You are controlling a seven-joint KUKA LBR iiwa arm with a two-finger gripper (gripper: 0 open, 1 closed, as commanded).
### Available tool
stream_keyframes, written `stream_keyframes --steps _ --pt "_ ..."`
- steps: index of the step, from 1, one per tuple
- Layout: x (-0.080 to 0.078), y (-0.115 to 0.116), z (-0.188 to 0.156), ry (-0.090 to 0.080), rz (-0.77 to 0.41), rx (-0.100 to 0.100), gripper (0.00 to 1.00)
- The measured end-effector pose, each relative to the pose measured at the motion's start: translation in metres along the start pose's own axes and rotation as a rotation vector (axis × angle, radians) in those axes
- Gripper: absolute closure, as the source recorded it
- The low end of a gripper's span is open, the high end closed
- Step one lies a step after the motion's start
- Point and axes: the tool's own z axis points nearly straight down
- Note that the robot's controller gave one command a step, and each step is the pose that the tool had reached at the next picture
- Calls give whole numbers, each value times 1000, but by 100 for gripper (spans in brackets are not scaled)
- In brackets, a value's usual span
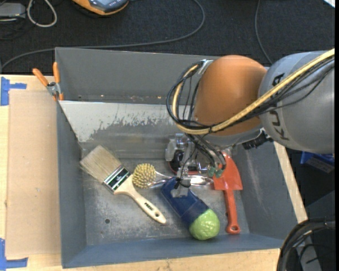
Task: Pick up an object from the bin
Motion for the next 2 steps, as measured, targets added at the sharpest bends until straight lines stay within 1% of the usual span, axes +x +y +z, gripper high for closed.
stream_keyframes --steps 1,2 --pt "15 -35 29 2 78 -1 0" --pt "2 -50 26 -4 37 -1 0"
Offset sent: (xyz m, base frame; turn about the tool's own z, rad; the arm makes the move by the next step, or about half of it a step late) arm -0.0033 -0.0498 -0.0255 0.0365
